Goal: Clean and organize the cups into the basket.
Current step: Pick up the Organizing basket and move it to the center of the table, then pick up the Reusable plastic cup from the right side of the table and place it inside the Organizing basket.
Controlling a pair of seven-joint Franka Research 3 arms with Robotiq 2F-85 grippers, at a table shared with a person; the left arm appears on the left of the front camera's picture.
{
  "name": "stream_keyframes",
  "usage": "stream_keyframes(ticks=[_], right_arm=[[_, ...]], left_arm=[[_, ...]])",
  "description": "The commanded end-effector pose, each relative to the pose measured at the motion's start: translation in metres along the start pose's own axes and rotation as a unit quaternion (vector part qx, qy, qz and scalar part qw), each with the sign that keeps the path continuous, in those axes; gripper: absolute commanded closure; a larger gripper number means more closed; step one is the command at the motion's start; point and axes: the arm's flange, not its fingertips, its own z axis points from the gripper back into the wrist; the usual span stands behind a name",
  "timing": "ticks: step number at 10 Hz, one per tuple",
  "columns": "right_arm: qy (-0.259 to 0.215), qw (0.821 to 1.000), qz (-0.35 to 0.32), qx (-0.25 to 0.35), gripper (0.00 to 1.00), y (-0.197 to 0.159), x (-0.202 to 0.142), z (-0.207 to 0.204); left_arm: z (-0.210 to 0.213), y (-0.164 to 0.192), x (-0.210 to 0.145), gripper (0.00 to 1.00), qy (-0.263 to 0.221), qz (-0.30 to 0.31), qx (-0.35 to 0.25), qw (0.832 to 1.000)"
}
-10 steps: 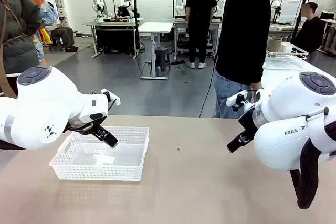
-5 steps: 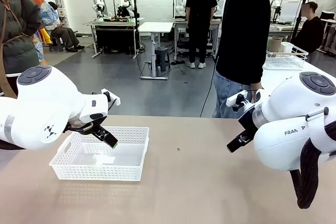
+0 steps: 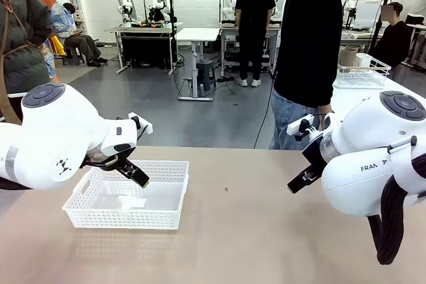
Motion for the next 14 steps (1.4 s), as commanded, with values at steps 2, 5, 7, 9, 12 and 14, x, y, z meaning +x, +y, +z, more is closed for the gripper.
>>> stream_keyframes(ticks=[2,5,7,9,12,14], right_arm=[[0.0,1.0,0.0,0.0,0.0,0.0,0.0,0.0],[0.013,1.0,0.01,0.007,0.0,0.004,-0.012,0.013],[0.05,0.999,0.012,0.011,0.0,0.026,-0.041,0.061],[0.124,0.992,0.022,-0.025,0.0,0.045,-0.079,0.098],[0.195,0.978,0.036,-0.071,0.0,0.069,-0.136,0.122],[0.204,0.976,0.037,-0.068,0.0,0.084,-0.175,0.126]], left_arm=[[0.0,0.0,0.0,0.0,0.0,0.0,0.0,1.0],[0.019,0.003,-0.016,0.0,-0.004,-0.006,0.027,1.0],[0.07,0.002,-0.057,0.0,0.043,-0.056,0.075,0.995],[0.089,-0.003,-0.096,0.0,0.081,-0.099,0.067,0.989],[0.098,-0.023,-0.137,0.0,0.113,-0.166,-0.013,0.98],[0.105,-0.045,-0.174,0.0,0.144,-0.15,-0.002,0.978]])
